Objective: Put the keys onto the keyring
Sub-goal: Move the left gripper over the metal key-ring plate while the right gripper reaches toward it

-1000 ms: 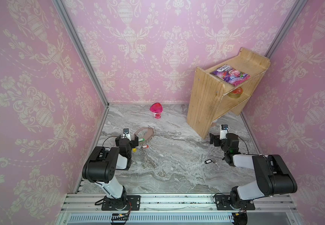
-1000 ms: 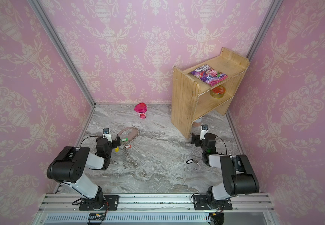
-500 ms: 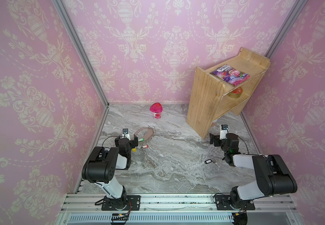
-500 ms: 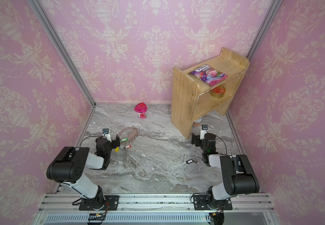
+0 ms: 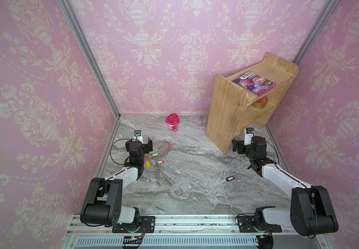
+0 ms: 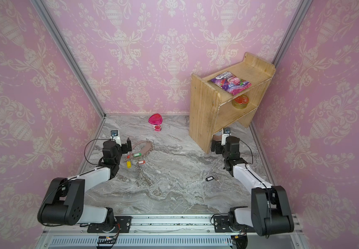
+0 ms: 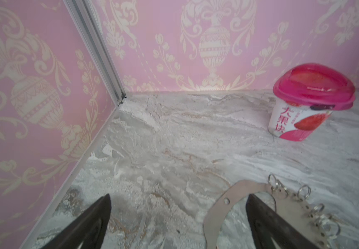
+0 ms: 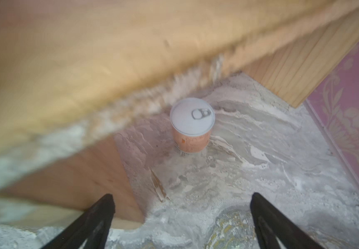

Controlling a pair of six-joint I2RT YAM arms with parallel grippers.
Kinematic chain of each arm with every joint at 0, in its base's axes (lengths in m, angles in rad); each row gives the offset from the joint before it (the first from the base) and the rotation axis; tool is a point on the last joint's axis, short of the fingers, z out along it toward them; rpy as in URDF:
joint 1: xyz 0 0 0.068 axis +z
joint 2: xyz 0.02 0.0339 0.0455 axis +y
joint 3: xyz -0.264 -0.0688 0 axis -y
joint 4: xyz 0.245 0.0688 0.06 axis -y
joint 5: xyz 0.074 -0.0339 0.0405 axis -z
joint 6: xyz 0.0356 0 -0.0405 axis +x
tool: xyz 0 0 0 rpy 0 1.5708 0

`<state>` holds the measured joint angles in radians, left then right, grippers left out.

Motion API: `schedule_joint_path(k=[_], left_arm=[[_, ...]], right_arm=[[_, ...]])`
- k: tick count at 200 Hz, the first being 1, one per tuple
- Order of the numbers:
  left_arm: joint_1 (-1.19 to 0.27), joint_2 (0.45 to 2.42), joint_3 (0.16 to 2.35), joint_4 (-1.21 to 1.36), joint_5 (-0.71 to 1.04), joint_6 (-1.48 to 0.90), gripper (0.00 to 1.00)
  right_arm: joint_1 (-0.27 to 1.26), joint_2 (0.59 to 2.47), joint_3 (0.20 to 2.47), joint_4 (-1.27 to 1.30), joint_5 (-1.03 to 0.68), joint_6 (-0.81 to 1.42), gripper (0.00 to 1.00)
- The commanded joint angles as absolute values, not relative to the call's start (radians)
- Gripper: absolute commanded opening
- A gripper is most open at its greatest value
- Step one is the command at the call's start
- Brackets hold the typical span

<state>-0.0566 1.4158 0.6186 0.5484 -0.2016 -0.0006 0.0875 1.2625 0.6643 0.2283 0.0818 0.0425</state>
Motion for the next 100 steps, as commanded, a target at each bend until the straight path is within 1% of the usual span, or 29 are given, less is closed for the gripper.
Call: schedule_joint_path(k=[1, 20, 37, 51, 100], left_arm=[[-0.063, 1.508, 0.785, 0.128, -0.102, -0.066, 0.99], [-0.070, 1.629, 0.946, -0.069, -0.055, -0.089, 0.96], [-0.073, 1.706, 1.046, -0.171, -0.039, -0.110, 0.94], [-0.075, 1.762, 1.118, -0.254, -0.041, -0.124, 0.91], [-0.075, 1.884, 1.231, -0.404, -0.047, -0.177, 0.86]], right_arm=[[0.143, 1.212, 0.702, -0.044, 0.109, 0.087, 1.00], [0.178, 1.161, 0.733, -0.143, 0.106, 0.117, 1.00], [0.208, 1.109, 0.749, -0.210, 0.095, 0.140, 1.00], [0.229, 1.062, 0.750, -0.245, 0.087, 0.167, 1.00], [0.287, 0.939, 0.754, -0.328, 0.060, 0.229, 1.00]])
